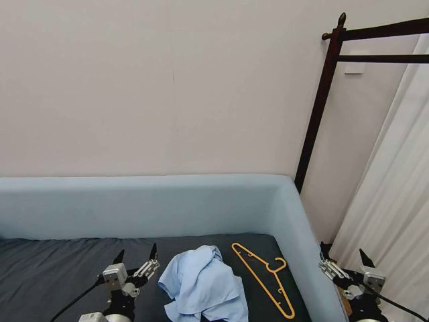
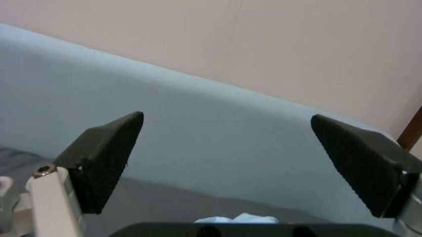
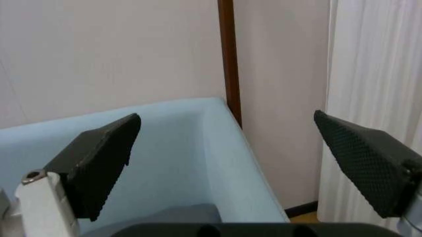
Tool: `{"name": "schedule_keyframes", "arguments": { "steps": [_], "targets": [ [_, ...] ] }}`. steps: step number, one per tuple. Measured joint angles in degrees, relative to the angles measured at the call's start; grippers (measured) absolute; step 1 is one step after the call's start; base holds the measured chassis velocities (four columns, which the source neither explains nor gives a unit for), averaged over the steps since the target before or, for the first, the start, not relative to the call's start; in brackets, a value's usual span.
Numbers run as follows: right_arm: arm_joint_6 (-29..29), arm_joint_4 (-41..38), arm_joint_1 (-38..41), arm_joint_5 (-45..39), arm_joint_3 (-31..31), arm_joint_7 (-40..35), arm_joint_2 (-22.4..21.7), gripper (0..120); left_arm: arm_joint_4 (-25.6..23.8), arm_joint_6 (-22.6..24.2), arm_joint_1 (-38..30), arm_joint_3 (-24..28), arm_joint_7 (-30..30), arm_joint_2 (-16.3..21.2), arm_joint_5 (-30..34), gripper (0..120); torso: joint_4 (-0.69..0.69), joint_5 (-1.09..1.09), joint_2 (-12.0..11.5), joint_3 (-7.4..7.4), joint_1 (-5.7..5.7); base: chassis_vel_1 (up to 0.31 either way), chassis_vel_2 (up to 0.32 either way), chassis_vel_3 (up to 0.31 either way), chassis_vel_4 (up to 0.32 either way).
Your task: Pick up the clothes from the sofa and hang them on the clothes hanger.
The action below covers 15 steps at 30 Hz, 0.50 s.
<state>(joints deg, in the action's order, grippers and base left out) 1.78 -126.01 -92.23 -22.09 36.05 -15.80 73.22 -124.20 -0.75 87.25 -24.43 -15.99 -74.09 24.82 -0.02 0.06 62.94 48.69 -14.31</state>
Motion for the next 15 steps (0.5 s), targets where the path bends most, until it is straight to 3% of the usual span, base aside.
{"name": "schedule_keyframes", "arguments": {
  "steps": [15],
  "targets": [
    [-0.01, 1.11, 0.59, 1.91, -1.15, -0.2, 0.62, 100, -0.57, 0.52, -0.15, -0.65, -1.42, 0.8, 1.95, 100, 0.01, 0.0, 0.0, 0.0, 0.0, 0.0, 0.0, 0.0, 0.0]
  ]
}}
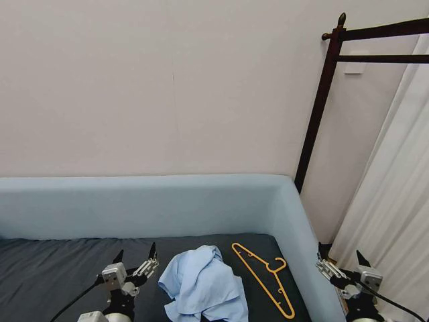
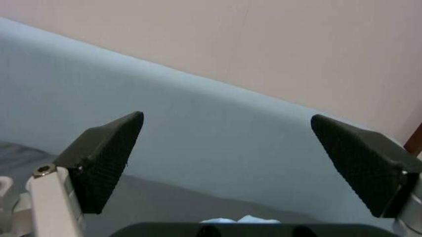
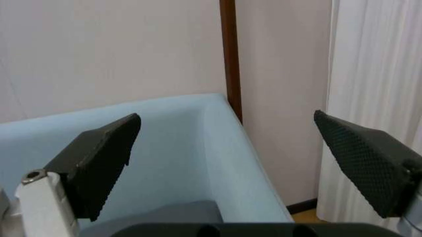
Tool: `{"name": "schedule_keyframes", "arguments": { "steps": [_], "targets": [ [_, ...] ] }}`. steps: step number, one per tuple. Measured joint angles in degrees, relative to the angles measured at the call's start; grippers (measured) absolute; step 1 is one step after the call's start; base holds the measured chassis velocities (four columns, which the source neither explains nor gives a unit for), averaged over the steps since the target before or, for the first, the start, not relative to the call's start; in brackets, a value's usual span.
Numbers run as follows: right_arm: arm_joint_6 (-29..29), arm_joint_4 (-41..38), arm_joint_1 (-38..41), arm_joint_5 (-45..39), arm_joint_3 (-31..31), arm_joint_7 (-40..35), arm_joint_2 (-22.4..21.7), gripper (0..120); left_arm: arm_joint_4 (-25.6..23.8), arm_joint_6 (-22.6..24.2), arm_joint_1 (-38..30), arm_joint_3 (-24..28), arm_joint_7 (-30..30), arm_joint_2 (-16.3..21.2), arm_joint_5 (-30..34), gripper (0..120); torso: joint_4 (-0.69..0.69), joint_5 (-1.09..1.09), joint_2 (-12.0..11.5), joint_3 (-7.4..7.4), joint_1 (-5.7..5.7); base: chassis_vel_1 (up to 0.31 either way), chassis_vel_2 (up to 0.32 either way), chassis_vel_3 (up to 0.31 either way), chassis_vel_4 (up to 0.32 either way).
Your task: Pick up the clothes from the sofa and hang them on the clothes hanger.
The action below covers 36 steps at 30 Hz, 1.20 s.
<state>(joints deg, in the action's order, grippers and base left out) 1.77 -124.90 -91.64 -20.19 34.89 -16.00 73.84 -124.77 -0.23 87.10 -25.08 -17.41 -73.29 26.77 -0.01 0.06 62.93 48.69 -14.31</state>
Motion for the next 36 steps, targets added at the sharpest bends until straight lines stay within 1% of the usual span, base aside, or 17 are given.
{"name": "schedule_keyframes", "arguments": {
  "steps": [6, 11, 16, 19, 20, 22, 25, 26, 28, 29, 30, 31, 33, 35, 36],
  "targets": [
    [0.84, 0.23, -0.14, 1.37, 0.3, 0.21, 0.7, 100, -0.4, 0.05, -0.25, -0.28, -0.27, 0.28, 0.22, 100, -0.01, 0.0, 0.0, 0.0, 0.0, 0.0, 0.0, 0.0, 0.0],
    [0.93, 0.19, -0.13, 1.29, 0.36, 0.12, 0.1, 100, -0.71, 0.08, -0.2, -0.27, -0.32, 0.15, 0.11, 100, -0.01, 0.0, 0.0, 0.0, 0.0, 0.0, 0.0, 0.0, 0.0],
    [-1.73, -0.94, 2.02, -2.9, -0.46, -1.2, -3.96, 100, -1.32, -0.48, -0.02, -1.66, -0.58, 0.32, -0.94, 100, -0.02, 0.0, 0.0, 0.0, 0.0, 0.0, 0.0, 0.0, 0.0],
    [-3.21, 1.51, 6.65, -4.85, -2.2, -1.65, -8.41, 100, -1.51, -1.06, 1.04, -3.17, -1.3, 1.71, -1.17, 100, 0.0, 0.0, 0.0, 0.0, 0.0, 0.0, 0.0, 0.0, 0.0],
    [-3.21, 1.51, 6.65, -4.85, -2.2, -1.65, -8.41, 100, -1.51, -1.06, 1.04, -3.17, -1.3, 1.71, -1.17, 100, 0.0, 0.0, 0.0, 0.0, 0.0, 0.0, 0.0, 0.0, 0.0],
    [-2.65, 4.44, 9.72, -5.66, -3.47, -0.49, -9.82, 100, -1.5, -1.63, 1.1, -3.98, -1.48, 2.57, -1.17, 100, 0.01, 0.0, 0.0, 0.0, 0.0, 0.0, 0.0, 0.0, 0.0],
    [-1.99, 7.72, 14.55, -10.03, -6.3, 0.16, -9.91, 100, -1.5, -1.78, 0.85, -5.02, -1.5, 3.21, -1.35, 100, -0.01, 0.0, 0.0, 0.0, 0.0, 0.0, 0.0, 0.0, 0.0],
    [-1.99, 7.72, 14.55, -10.03, -6.3, 0.16, -9.91, 100, -1.5, -1.78, 0.85, -5.02, -1.5, 3.21, -1.35, 100, -0.01, 0.0, 0.0, 0.0, 0.0, 0.0, 0.0, 0.0, 0.0],
    [-2.79, 8.83, 17.92, -14.19, -9.26, -0.32, -9.52, 100, -0.89, -2.12, 1.2, -5.63, -1.41, 3.09, -2.14, 100, -0.02, 0.01, 0.0, 0.0, 0.0, 0.0, 0.0, 0.0, 0.0],
    [-3.76, 9.94, 20.54, -16.37, -11.89, -1.11, -9.46, 100, 0.0, -2.52, 1.8, -5.8, -1.41, 2.73, -2.8, 100, -0.01, 0.0, 0.0, 0.0, 0.0, 0.0, 0.0, 0.0, 0.0],
    [-4.34, 10.65, 22.11, -17.24, -13.42, -1.54, -9.47, 100, 0.58, -2.9, 2.28, -5.86, -1.41, 2.44, -3.33, 100, -0.01, -0.01, 0.0, 0.0, 0.0, 0.0, 0.0, 0.0, 0.0],
    [-4.34, 10.65, 22.11, -17.24, -13.42, -1.54, -9.47, 100, 0.58, -2.9, 2.28, -5.86, -1.41, 2.44, -3.33, 100, -0.01, -0.01, 0.0, 0.0, 0.0, 0.0, 0.0, 0.0, 0.0],
    [-6.43, 13.37, 27.35, -19.56, -18.59, -3.3, -9.55, 100, 1.92, -3.85, 3.44, -6.0, -1.42, 1.56, -4.76, 100, 0.01, -0.01, 0.0, 0.0, 0.0, 0.0, 0.0, 0.0, 0.0],
    [-8.4, 15.6, 31.28, -22.1, -22.13, -5.58, -9.39, 100, 2.49, -4.23, 3.82, -6.39, -1.47, 0.95, -5.92, 100, 0.0, -0.02, 0.0, 0.0, 0.0, 0.0, 0.0, 0.0, 0.0],
    [-8.4, 15.6, 31.28, -22.1, -22.13, -5.58, -9.39, 100, 2.49, -4.23, 3.82, -6.39, -1.47, 0.95, -5.92, 100, 0.0, -0.02, 0.0, 0.0, 0.0, 0.0, 0.0, 0.0, 0.0]
  ]
}}
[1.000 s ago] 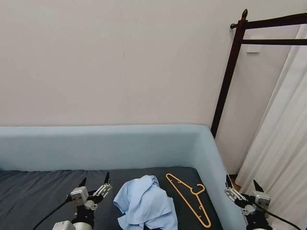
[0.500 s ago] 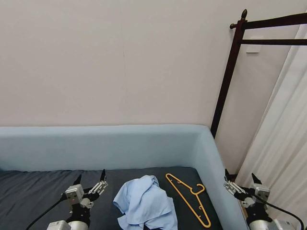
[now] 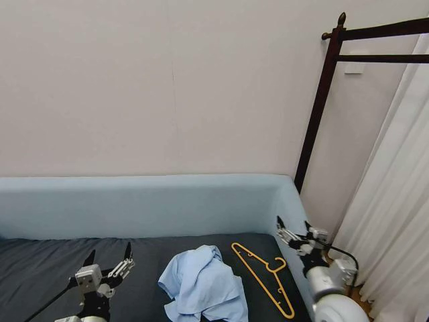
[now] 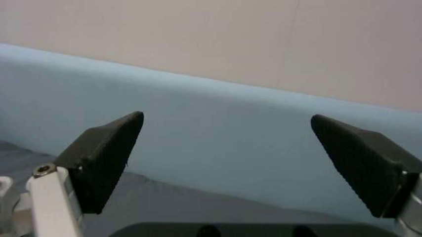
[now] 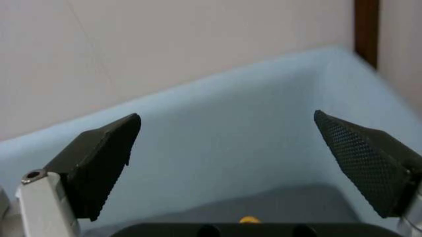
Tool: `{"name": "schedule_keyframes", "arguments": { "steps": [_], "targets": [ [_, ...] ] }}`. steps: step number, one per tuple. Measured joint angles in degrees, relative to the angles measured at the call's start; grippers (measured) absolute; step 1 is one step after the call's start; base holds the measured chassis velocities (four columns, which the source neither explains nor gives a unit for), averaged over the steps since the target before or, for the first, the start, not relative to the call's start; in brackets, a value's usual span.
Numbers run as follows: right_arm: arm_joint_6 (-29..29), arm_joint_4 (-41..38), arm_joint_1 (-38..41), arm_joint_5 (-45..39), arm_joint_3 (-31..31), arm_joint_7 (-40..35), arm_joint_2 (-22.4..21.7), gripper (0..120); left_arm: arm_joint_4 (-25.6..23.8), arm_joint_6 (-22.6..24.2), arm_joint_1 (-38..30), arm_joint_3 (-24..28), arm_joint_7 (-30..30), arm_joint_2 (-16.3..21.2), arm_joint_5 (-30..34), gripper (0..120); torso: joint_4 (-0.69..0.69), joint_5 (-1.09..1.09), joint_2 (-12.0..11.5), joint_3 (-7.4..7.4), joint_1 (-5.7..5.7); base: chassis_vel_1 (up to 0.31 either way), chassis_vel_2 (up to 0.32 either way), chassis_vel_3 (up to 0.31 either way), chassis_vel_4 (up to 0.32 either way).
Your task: Pick up the clothes from the sofa and hang them on the clothes hanger.
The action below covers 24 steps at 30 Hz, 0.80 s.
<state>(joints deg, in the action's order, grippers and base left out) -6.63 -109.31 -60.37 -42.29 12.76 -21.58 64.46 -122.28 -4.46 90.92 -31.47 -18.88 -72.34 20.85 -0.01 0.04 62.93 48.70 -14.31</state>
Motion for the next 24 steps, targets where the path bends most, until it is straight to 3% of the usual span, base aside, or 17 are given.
{"name": "schedule_keyframes", "arguments": {
  "steps": [3, 8, 12, 24],
  "targets": [
    [-5.98, 5.88, 8.3, -12.22, -7.14, -7.02, 2.3, 100, 0.92, -0.76, 0.31, -2.55, -0.36, -0.73, -2.9, 100, 0.01, 0.01, 0.0, 0.0, 0.0, 0.0, 0.0, 0.0, 0.0],
    [-10.41, 10.35, 13.1, -21.41, -9.18, -11.32, 5.72, 100, 1.23, -0.87, 0.95, -5.06, -0.96, -0.41, -2.98, 100, 0.0, 0.01, 0.0, 0.0, 0.0, 0.0, 0.0, 0.0, 0.0],
    [-18.15, 14.56, 16.44, -28.59, -9.95, -16.87, 9.78, 100, 0.38, -0.98, 1.55, -6.68, -1.01, -0.54, -2.85, 100, 0.0, 0.0, 0.0, 0.0, -0.01, 0.0, 0.0, 0.0, 0.0],
    [-19.16, 25.17, 13.82, -21.81, -11.69, -14.38, 17.33, 100, -1.65, -1.0, 3.0, -7.12, -0.94, -2.04, -3.79, 100, -0.01, 0.01, 0.0, 0.0, 0.0, 0.0, 0.0, 0.0, 0.0]
  ]
}}
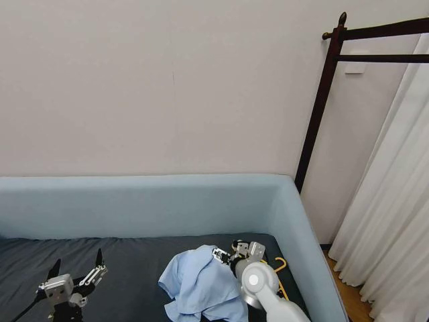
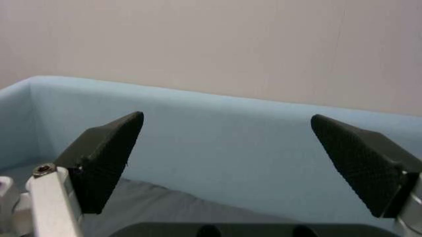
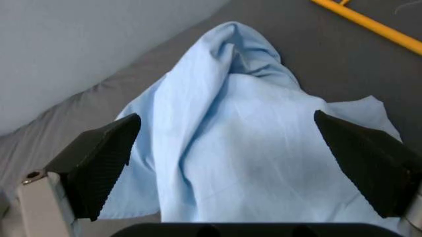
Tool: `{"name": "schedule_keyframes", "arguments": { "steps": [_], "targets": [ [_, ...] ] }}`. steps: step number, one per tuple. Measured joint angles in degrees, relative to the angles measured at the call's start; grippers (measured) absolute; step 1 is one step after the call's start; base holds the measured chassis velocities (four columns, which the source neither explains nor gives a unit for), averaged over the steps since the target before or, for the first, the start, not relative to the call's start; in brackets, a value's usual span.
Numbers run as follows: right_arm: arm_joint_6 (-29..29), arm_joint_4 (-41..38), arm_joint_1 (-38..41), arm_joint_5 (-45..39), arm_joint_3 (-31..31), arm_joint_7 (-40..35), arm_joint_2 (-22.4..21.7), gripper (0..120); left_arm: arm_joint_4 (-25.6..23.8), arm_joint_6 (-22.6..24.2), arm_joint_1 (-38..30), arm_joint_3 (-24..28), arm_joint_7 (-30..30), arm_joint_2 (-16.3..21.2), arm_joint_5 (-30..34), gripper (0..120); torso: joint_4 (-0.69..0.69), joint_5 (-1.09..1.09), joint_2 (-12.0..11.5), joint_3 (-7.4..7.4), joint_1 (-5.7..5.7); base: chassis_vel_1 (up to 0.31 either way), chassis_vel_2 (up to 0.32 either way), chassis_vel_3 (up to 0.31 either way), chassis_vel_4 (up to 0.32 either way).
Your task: Pick up the clothes from the sofa and hang them on the clothes hanger.
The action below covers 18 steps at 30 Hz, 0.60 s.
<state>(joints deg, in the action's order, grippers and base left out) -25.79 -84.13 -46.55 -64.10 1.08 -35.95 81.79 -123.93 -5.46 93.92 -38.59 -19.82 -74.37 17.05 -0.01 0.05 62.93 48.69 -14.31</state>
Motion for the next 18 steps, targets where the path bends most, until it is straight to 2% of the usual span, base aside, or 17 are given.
{"name": "schedule_keyframes", "arguments": {
  "steps": [3, 11, 13, 15, 18],
  "targets": [
    [3.62, 4.13, -0.09, 3.4, 0.51, 2.51, 1.11, 100, -0.47, -0.07, 0.62, 0.06, 0.04, -0.48, -0.41, 100, 0.0, 0.01, 0.0, 0.0, 0.0, 0.0, 0.0, 0.0, 0.0],
    [5.01, 8.36, -1.32, 8.31, 1.03, 5.55, 1.58, 99, -0.53, -0.45, 0.74, 0.08, -0.03, -0.99, -0.88, 100, -0.01, 0.01, 0.0, 0.0, 0.0, 0.0, 0.0, 0.0, 0.0],
    [6.33, 9.15, -1.59, 8.92, 1.29, 6.69, 1.91, 90, -0.31, -0.52, 0.75, 0.34, -0.07, -1.26, -1.14, 100, -0.01, 0.01, 0.0, 0.0, 0.0, 0.0, 0.0, 0.0, 0.0],
    [7.09, 9.41, -1.68, 9.29, 1.32, 7.04, 2.06, 87, -0.2, -0.56, 0.73, 0.43, -0.11, -1.3, -1.24, 100, -0.01, 0.01, 0.0, 0.0, 0.0, 0.0, 0.0, 0.0, 0.0],
    [8.65, 9.86, -2.02, 9.84, 1.34, 7.57, 2.54, 72, 0.46, -0.72, 0.29, 0.49, -0.35, -1.33, -1.46, 100, 0.0, 0.01, 0.0, 0.0, 0.0, 0.0, 0.0, 0.0, 0.0]
  ]
}}
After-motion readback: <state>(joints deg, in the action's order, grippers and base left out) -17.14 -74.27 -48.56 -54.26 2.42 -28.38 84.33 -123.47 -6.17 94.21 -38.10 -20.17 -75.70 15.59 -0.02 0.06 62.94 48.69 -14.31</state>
